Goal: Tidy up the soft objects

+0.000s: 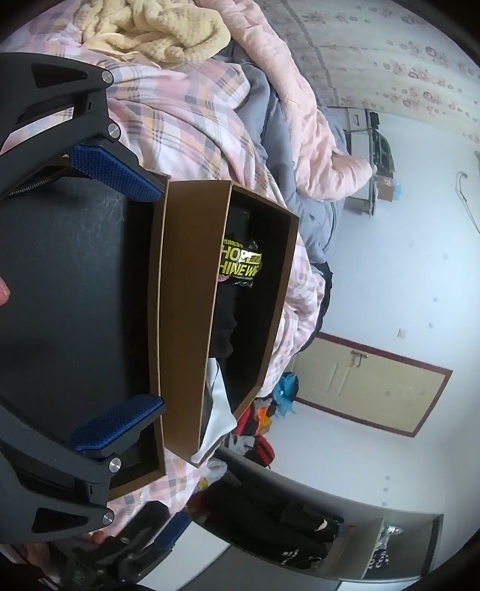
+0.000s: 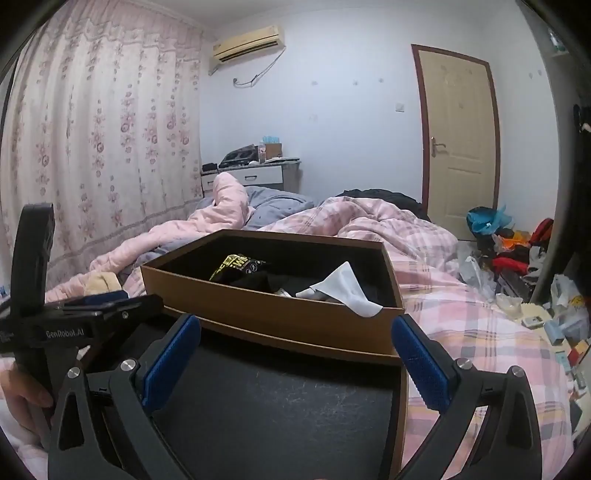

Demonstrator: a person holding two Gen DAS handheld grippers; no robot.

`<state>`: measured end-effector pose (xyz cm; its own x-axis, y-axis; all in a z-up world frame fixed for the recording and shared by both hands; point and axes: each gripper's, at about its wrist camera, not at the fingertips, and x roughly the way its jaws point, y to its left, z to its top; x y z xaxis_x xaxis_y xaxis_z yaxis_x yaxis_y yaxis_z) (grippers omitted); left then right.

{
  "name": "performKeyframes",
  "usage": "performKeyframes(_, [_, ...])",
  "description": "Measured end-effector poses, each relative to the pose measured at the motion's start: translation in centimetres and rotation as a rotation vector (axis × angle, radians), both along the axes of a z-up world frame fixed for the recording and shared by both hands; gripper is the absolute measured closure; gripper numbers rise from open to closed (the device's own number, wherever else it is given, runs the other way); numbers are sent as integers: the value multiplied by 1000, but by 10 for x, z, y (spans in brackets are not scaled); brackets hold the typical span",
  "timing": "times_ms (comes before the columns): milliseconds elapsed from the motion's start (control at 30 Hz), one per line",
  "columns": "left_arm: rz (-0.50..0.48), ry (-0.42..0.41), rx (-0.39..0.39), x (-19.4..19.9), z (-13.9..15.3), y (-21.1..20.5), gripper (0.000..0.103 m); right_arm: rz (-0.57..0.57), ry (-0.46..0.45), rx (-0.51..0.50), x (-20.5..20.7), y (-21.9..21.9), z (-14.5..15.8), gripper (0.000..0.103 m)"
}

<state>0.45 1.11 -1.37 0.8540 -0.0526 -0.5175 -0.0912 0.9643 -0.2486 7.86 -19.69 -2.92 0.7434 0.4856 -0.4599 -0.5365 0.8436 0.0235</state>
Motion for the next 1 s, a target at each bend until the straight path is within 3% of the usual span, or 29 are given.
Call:
performKeyframes(133, [-4, 0, 7, 1, -1, -2, 0, -158, -57, -10, -4, -10, -2, 1])
performKeyframes(233, [-5, -2, 11, 0, -1, -2, 0, -161, -59, 1, -1, -12, -3, 1])
performKeyframes(467, [-3, 1, 12, 0, -2, -2, 0, -120, 78, 129, 18, -35, -11, 0])
performKeyframes(633, [0, 5, 1, 1, -3, 0, 0, -135, 228, 263, 39, -60, -25, 0])
performKeyframes(733, [-1, 5, 1, 1, -3, 0, 0, -182, 270, 306, 41, -69, -30, 0])
performKeyframes(1000, [0, 7, 11, 2, -3, 1, 0, -196, 231, 173, 24, -47, -24, 0])
